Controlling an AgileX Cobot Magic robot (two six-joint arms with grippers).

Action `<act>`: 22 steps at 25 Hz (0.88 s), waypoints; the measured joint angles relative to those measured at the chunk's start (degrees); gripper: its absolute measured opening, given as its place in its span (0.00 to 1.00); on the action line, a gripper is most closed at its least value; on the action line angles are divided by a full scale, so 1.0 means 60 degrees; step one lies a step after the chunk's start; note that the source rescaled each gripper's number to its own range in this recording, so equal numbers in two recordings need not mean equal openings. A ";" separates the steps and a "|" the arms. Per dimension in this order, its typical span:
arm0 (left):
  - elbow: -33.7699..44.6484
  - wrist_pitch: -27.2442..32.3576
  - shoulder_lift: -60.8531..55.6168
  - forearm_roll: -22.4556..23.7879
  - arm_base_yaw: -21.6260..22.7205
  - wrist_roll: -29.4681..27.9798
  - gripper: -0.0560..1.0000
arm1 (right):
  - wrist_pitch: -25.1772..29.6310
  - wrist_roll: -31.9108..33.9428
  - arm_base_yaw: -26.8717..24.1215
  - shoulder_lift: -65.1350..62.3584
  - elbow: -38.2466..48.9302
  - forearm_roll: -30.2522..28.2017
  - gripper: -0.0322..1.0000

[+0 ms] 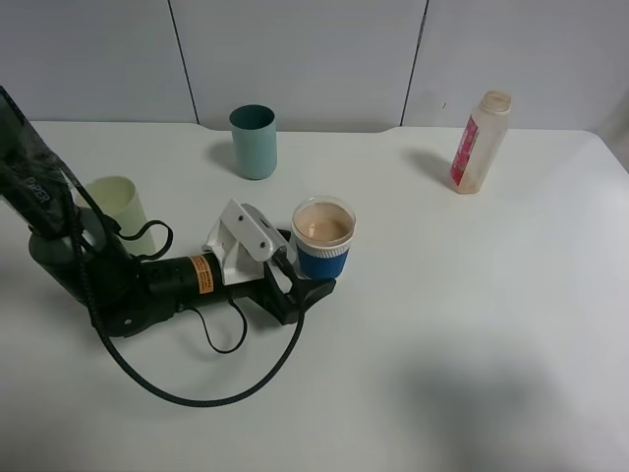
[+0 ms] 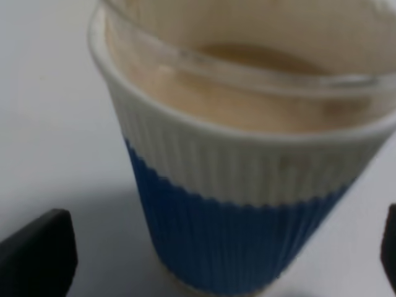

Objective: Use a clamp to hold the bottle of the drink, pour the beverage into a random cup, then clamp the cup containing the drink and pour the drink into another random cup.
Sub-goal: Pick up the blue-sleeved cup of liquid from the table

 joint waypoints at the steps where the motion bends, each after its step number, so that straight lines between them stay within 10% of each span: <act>1: -0.0010 0.0000 0.0017 0.0000 0.0000 0.0000 1.00 | 0.0000 0.0000 0.0000 0.0000 0.0000 0.0000 1.00; 22: -0.0830 0.0002 0.0476 -0.0007 0.0000 -0.0040 1.00 | 0.0000 0.0000 0.0000 0.0000 0.0000 0.0000 1.00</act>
